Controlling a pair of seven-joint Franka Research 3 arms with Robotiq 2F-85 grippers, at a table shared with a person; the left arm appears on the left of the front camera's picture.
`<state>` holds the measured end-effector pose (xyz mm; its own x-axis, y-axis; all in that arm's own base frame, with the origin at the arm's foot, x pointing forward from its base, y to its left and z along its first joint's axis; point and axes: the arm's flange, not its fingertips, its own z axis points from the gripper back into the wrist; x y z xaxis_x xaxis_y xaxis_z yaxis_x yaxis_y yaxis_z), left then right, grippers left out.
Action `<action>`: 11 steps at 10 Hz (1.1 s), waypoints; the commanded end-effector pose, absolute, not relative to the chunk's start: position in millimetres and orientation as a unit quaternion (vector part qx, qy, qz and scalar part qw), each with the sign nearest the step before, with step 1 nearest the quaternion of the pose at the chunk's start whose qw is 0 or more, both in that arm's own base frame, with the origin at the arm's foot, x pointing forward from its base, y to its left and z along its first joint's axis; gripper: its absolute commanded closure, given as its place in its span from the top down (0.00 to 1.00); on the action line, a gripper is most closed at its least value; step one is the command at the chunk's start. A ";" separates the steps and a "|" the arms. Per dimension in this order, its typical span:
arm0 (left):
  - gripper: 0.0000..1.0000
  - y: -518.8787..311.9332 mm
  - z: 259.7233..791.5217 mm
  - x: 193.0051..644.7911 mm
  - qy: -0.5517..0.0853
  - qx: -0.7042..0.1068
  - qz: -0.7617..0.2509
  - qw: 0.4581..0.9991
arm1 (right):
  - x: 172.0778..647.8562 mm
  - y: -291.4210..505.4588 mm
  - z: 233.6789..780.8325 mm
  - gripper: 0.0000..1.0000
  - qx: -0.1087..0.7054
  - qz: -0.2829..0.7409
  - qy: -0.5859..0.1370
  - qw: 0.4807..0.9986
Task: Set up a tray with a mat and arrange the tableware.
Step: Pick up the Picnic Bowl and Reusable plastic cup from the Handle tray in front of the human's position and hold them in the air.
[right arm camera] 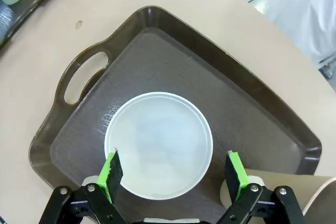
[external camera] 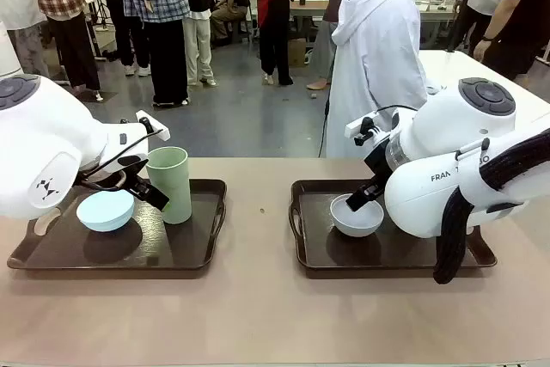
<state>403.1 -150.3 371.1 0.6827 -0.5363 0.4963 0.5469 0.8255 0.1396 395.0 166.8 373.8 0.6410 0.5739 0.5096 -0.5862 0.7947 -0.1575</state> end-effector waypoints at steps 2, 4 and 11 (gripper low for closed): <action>1.00 -150.4 371.1 403.0 -0.267 -0.010 -0.295 0.917 | 395.0 166.9 373.8 1.00 0.011 0.320 -0.277 0.906; 1.00 -150.4 371.1 403.0 -0.267 -0.010 -0.295 0.917 | 395.0 166.9 373.8 1.00 0.011 0.320 -0.277 0.906; 1.00 -150.4 371.1 403.0 -0.267 -0.010 -0.295 0.917 | 395.0 166.9 373.8 1.00 0.011 0.320 -0.277 0.906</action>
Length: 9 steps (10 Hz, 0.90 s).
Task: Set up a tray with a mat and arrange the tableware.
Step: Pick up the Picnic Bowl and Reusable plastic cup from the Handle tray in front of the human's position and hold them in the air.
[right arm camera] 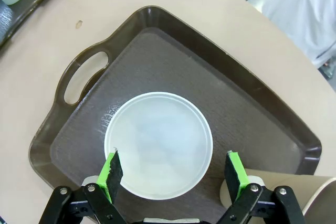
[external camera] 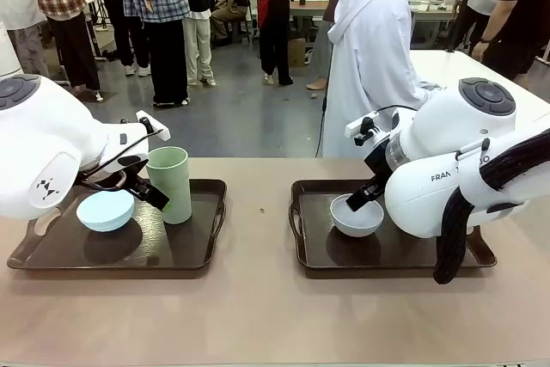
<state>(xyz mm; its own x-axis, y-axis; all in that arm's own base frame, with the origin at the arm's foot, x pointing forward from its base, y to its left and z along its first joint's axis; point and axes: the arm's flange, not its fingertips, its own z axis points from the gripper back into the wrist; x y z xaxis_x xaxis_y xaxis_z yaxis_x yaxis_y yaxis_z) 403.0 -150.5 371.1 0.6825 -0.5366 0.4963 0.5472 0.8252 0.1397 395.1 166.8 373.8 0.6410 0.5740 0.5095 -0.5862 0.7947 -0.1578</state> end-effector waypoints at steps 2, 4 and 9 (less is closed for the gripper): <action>1.00 -150.4 371.1 403.0 -0.267 -0.010 -0.295 0.917 | 395.1 166.8 373.8 1.00 0.011 0.320 -0.277 0.906; 1.00 -153.0 391.3 387.0 -0.269 -0.006 -0.305 0.913 | 382.4 179.0 399.1 1.00 0.035 0.299 -0.223 0.927; 1.00 -152.0 433.8 301.3 -0.165 0.005 -0.293 0.942 | 286.2 173.4 452.6 1.00 0.019 0.265 -0.132 0.955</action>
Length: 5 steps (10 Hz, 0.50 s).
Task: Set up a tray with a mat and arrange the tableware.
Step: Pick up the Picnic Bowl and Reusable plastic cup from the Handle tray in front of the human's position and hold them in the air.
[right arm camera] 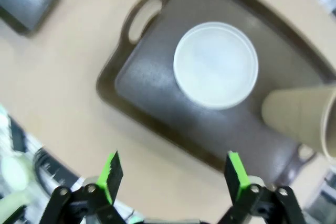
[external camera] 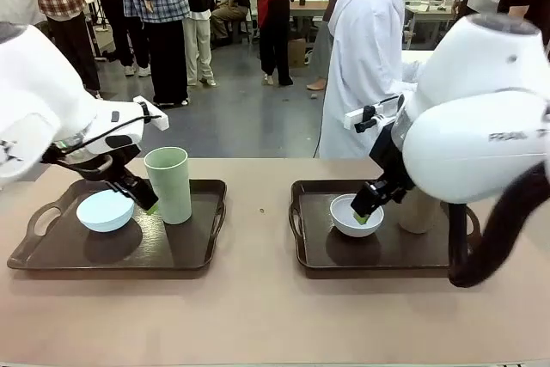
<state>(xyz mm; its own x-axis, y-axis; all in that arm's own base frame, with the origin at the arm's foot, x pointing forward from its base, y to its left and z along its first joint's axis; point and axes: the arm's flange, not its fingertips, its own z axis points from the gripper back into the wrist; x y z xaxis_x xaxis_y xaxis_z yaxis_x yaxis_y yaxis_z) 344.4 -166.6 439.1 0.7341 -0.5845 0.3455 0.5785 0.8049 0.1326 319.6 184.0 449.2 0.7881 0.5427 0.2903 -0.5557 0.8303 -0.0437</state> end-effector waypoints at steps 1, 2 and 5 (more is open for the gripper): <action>1.00 -144.9 434.0 290.6 -0.151 -0.005 -0.292 0.945 | 262.7 169.6 451.1 1.00 0.017 0.250 -0.125 0.960; 1.00 -143.4 431.7 271.3 -0.144 -0.012 -0.294 0.945 | 245.7 168.0 447.3 1.00 0.016 0.245 -0.117 0.962; 1.00 -120.6 425.1 246.5 -0.157 -0.017 -0.247 0.956 | 214.4 161.8 421.4 1.00 0.028 0.237 -0.106 0.965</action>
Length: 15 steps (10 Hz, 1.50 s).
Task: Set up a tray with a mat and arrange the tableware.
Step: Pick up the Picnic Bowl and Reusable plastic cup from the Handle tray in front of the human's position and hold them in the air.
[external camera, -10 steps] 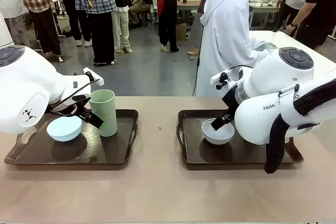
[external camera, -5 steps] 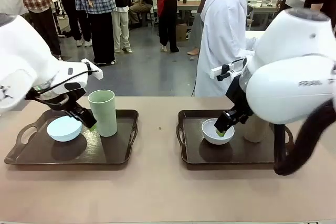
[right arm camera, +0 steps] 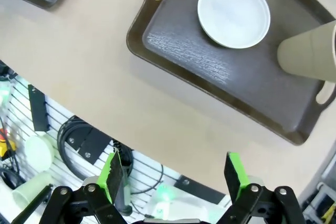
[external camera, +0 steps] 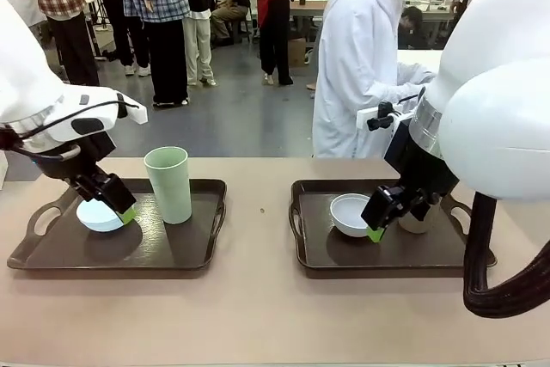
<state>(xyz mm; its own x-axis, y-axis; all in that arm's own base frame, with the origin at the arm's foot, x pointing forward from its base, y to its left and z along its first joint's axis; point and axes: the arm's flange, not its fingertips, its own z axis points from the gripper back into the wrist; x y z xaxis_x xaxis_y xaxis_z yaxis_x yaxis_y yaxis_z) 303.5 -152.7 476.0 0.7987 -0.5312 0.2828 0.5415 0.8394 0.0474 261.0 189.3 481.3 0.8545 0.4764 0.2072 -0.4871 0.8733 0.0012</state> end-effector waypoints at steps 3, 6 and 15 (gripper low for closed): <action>1.00 -156.4 468.9 307.0 -0.139 -0.013 -0.294 0.946 | 264.8 186.5 481.1 1.00 0.025 0.252 -0.104 0.962; 1.00 -139.2 475.4 311.2 -0.130 -0.040 -0.282 0.950 | 284.8 149.8 481.3 1.00 0.036 0.163 -0.098 0.981; 1.00 68.0 485.6 335.6 -0.149 -0.400 -0.204 0.881 | 217.0 -90.5 486.9 1.00 0.440 0.037 -0.194 0.876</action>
